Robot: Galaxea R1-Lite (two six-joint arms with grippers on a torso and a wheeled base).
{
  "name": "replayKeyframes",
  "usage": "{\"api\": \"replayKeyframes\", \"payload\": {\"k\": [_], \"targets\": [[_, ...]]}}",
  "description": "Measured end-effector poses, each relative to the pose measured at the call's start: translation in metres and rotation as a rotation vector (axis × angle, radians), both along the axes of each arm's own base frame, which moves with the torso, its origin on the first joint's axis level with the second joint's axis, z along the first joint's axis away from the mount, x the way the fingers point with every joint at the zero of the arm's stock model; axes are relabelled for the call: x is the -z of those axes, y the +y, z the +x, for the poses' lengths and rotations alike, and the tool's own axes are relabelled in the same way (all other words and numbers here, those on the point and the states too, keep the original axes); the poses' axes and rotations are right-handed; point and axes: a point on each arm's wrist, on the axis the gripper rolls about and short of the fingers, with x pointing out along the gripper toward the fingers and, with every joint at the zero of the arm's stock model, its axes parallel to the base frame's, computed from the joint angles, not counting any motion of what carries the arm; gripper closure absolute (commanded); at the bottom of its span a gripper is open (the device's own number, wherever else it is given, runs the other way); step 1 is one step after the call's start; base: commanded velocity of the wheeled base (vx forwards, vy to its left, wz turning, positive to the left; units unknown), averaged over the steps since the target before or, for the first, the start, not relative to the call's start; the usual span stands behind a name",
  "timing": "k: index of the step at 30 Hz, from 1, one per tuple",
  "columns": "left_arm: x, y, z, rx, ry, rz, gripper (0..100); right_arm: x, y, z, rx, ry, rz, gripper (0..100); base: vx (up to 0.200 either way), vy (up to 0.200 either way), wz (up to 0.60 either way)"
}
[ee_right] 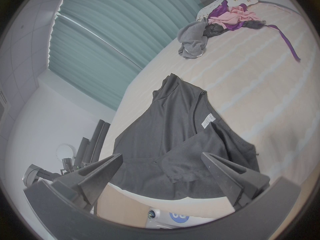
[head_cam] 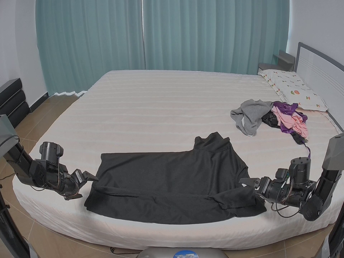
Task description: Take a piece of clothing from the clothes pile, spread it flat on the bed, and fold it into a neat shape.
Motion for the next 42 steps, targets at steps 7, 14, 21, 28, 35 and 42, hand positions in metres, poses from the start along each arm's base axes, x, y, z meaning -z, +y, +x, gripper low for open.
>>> {"api": "replayKeyframes", "payload": {"k": [7, 14, 21, 28, 35, 42], "targets": [[0.0, 0.001, -0.008, 0.007, 0.015, -0.057, 0, 0.018, 0.002, -0.018, 0.04, 0.023, 0.069, 0, -0.114, 0.0, 0.0], [0.001, 0.001, -0.011, 0.015, 0.023, -0.086, 0, 0.037, 0.009, -0.017, 0.036, 0.095, 0.067, 0, 0.0, 0.0, 0.0], [0.002, 0.0, -0.011, 0.014, 0.028, -0.087, 0, 0.041, 0.019, 0.006, 0.098, 0.032, 0.068, 0, 0.0, 0.0, 0.0], [0.004, 0.001, -0.011, 0.014, 0.033, -0.088, 0, 0.046, 0.023, 0.014, 0.111, 0.021, 0.072, 0, 0.0, 0.0, 0.0], [0.006, 0.001, -0.011, 0.014, 0.038, -0.088, 0, 0.058, 0.023, 0.015, 0.133, 0.057, 0.053, 0, 0.0, 0.0, 0.0], [0.007, 0.001, -0.01, 0.014, 0.042, -0.089, 0, 0.067, 0.023, 0.02, 0.198, 0.065, 0.045, 0, 0.0, 0.0, 0.0]]}}
